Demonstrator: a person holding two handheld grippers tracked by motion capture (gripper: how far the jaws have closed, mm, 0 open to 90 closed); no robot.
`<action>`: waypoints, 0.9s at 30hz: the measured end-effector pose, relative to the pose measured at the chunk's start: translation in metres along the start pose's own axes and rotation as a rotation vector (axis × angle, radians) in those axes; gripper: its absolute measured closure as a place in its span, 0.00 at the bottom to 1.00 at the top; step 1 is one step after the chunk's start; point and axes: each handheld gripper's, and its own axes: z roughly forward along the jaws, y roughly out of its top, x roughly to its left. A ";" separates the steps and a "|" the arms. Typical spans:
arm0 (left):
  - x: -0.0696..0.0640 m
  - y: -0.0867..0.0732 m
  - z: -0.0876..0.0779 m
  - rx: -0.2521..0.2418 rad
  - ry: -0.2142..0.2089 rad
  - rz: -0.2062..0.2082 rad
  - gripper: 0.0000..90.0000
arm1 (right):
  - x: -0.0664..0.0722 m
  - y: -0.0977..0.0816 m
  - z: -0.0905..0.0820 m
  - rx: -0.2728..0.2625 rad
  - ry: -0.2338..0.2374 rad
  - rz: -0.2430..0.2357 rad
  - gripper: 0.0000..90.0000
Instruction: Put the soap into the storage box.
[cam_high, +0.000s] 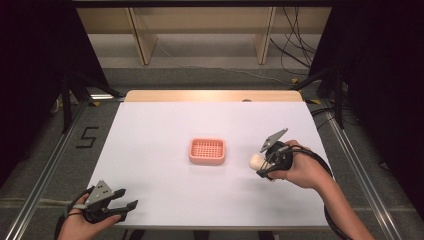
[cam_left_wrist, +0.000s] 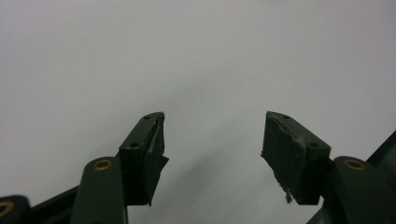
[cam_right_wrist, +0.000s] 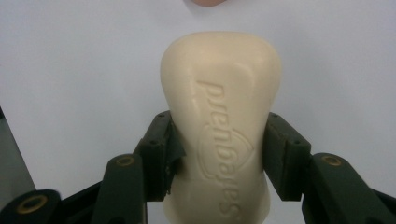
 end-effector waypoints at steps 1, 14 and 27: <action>0.000 0.000 0.000 -0.007 0.002 0.000 0.43 | -0.001 0.002 0.001 -0.006 0.004 -0.015 0.56; 0.000 0.000 0.000 -0.012 0.007 0.008 0.43 | -0.001 0.008 0.000 -0.036 -0.019 0.000 0.56; 0.000 0.000 0.000 -0.021 0.011 0.008 0.43 | -0.002 0.010 0.003 -0.062 -0.027 0.018 0.56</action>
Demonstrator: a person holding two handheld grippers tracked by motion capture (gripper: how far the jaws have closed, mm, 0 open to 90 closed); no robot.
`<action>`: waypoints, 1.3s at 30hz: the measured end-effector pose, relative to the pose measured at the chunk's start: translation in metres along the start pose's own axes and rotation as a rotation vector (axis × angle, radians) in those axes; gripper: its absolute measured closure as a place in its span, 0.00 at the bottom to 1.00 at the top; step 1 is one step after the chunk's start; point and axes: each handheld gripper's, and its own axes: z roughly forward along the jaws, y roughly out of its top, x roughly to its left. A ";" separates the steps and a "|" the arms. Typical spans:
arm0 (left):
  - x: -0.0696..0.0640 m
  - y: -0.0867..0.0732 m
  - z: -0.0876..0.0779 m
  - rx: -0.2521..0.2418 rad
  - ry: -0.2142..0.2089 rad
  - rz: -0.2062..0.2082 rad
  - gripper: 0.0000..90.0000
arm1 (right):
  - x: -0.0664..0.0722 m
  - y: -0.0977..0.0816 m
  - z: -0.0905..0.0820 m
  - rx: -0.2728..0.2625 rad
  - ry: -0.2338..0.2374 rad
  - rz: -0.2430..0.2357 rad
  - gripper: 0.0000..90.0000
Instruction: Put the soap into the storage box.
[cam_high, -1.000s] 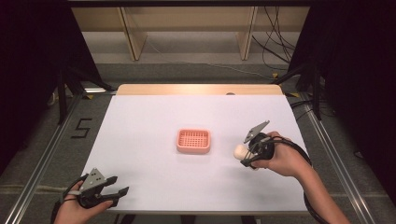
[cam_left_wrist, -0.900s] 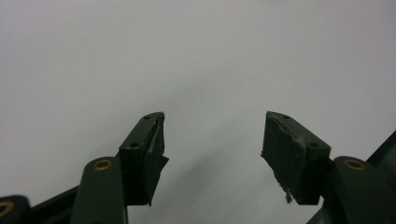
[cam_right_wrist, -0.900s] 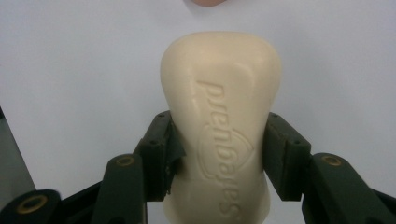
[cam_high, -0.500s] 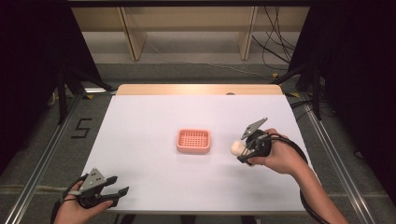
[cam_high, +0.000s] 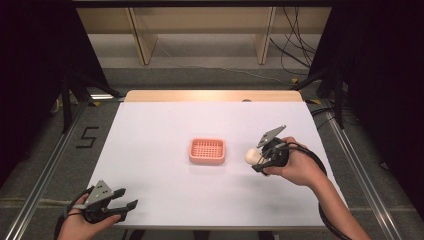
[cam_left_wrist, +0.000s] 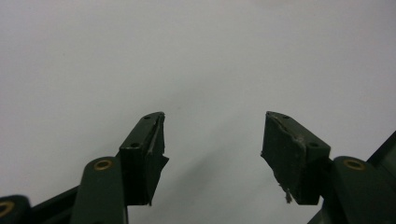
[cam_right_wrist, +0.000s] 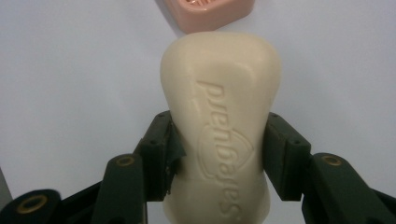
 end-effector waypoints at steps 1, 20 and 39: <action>0.000 0.000 0.000 0.000 0.000 0.000 0.43 | 0.000 0.000 0.000 0.007 0.002 0.007 0.56; 0.000 0.000 -0.001 -0.007 -0.003 0.000 0.43 | 0.000 0.008 0.004 -0.027 -0.009 -0.009 0.56; 0.000 0.001 -0.001 -0.009 -0.002 0.000 0.43 | 0.001 0.016 0.006 -0.067 -0.026 -0.025 0.56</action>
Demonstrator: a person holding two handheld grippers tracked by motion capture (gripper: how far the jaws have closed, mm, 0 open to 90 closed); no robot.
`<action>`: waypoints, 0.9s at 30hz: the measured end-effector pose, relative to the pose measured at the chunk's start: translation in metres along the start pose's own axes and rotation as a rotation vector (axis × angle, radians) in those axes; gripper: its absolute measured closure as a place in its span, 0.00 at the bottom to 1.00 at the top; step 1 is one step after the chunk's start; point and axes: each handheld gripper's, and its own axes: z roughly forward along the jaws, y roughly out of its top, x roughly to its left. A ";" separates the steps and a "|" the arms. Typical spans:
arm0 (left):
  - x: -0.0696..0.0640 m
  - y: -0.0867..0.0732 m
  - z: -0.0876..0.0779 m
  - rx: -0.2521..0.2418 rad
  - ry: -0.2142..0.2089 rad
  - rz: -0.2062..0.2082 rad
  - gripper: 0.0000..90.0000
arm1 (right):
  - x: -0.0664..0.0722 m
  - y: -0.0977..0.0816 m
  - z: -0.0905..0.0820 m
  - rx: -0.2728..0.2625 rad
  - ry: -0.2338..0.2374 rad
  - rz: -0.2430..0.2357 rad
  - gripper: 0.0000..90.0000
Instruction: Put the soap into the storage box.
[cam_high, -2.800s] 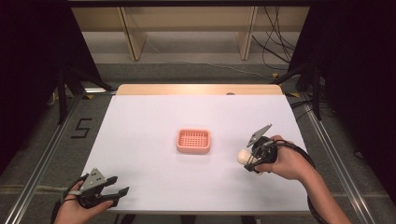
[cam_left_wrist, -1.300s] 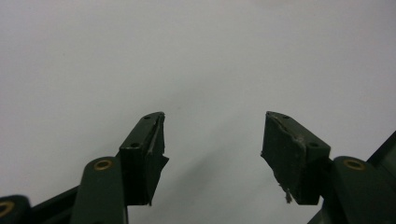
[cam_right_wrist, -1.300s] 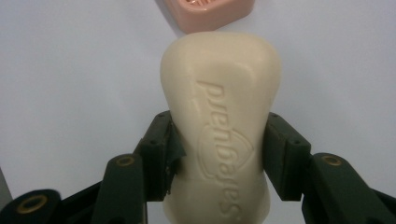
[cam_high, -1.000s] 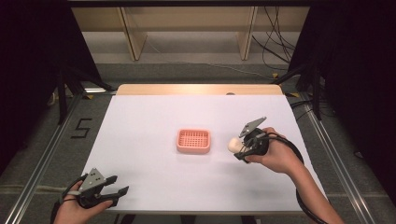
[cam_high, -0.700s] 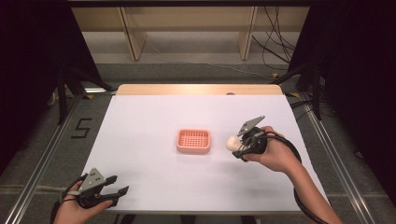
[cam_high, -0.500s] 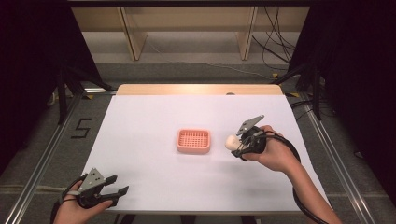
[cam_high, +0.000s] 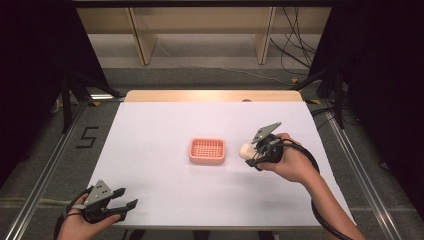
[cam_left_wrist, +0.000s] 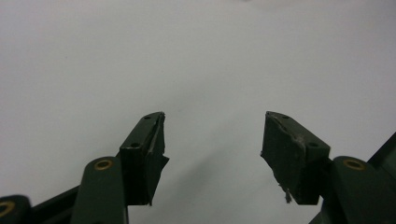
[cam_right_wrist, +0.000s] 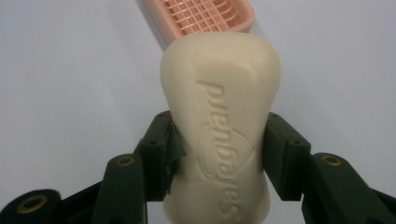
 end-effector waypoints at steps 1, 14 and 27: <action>0.000 0.000 0.000 -0.001 0.000 0.000 0.43 | -0.001 0.000 0.001 -0.002 0.008 -0.005 0.56; 0.001 0.001 -0.001 0.015 -0.004 0.004 0.43 | -0.001 0.004 0.002 -0.012 -0.004 -0.007 0.56; 0.000 0.001 -0.001 0.012 0.001 0.003 0.43 | 0.000 0.010 0.003 -0.014 -0.003 0.001 0.56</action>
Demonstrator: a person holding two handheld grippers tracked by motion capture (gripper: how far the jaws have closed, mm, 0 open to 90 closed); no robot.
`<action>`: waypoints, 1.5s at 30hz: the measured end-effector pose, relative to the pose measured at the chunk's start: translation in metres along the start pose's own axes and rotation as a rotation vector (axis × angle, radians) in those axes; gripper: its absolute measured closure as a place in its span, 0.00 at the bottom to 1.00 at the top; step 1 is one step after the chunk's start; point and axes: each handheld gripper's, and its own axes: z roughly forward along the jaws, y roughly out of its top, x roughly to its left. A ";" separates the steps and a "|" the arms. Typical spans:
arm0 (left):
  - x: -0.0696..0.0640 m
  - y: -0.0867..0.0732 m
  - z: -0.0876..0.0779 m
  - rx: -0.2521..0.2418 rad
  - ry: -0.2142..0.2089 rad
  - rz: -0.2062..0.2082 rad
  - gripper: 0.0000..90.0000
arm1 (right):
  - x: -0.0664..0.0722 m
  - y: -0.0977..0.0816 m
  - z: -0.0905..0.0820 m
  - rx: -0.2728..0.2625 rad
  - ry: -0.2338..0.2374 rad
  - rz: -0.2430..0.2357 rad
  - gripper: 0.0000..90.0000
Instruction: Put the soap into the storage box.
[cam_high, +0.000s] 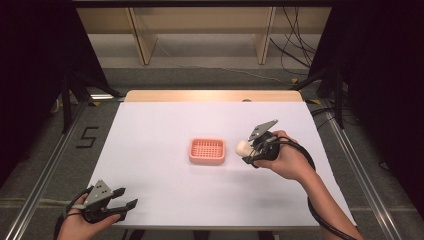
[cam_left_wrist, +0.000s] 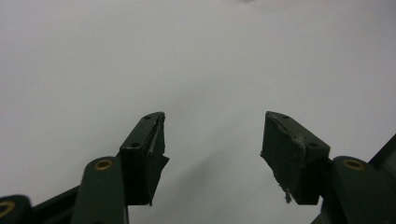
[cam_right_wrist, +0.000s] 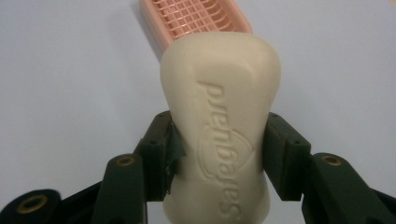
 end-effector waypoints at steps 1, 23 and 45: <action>0.000 0.000 0.000 0.000 0.000 0.000 0.43 | 0.000 0.000 0.000 0.000 0.000 0.000 0.56; -0.001 0.000 0.001 -0.022 0.002 -0.009 0.43 | -0.001 0.011 0.008 -0.019 0.002 -0.058 0.56; -0.001 0.000 0.001 -0.026 0.001 -0.009 0.43 | 0.003 0.025 0.019 -0.006 0.019 -0.057 0.56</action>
